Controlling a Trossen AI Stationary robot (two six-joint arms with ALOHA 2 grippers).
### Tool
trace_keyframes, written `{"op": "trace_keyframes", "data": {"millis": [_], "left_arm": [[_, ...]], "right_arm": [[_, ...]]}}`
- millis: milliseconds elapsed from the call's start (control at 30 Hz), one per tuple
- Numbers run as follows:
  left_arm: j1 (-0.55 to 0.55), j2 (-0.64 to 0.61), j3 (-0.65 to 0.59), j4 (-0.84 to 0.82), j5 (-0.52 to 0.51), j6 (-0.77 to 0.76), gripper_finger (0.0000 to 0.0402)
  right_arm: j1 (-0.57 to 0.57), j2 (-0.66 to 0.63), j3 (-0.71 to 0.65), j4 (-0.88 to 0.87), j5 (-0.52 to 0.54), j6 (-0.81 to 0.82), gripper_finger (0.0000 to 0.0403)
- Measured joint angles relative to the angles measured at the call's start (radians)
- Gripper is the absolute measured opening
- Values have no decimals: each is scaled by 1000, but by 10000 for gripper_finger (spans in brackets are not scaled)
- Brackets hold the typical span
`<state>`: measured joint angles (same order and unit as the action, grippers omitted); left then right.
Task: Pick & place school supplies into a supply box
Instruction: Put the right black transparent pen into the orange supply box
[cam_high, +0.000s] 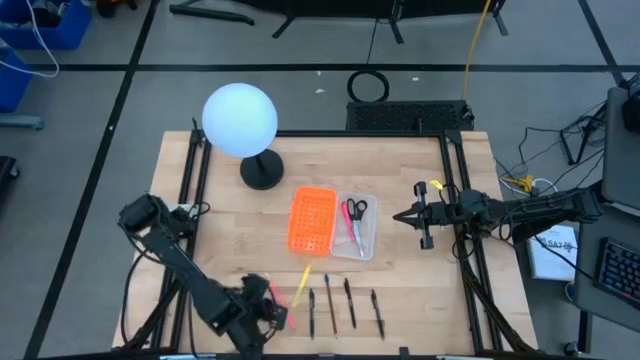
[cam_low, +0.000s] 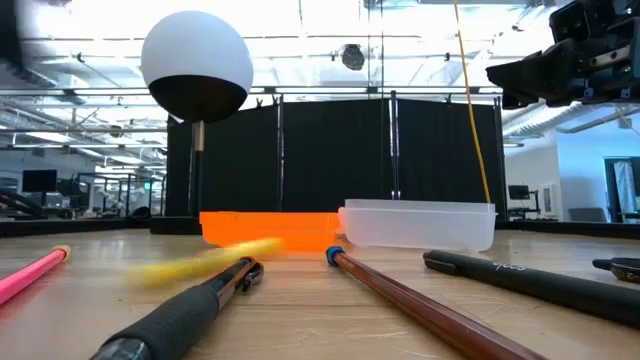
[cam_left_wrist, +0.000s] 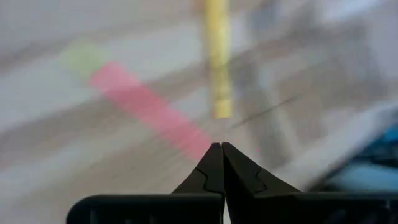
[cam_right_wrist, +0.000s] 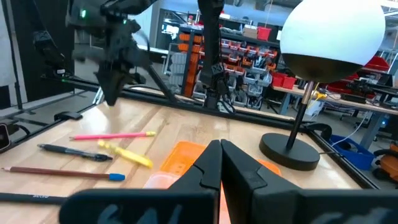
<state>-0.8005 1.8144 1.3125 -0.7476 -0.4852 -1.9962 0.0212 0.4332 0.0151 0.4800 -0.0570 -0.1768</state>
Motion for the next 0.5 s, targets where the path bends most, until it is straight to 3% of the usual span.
{"op": "trace_keyframes", "data": {"millis": [100, 333, 500], "left_arm": [[35, -43, 5, 43, -58, 90, 1], [96, -49, 4, 53, -49, 296, 8], [134, -39, 4, 79, -131, 554, 3]], "right_arm": [[0, 0, 0, -11, 0, 0, 0], [0, 0, 0, -45, 0, 2, 0], [0, 0, 0, -44, 0, 35, 0]]}}
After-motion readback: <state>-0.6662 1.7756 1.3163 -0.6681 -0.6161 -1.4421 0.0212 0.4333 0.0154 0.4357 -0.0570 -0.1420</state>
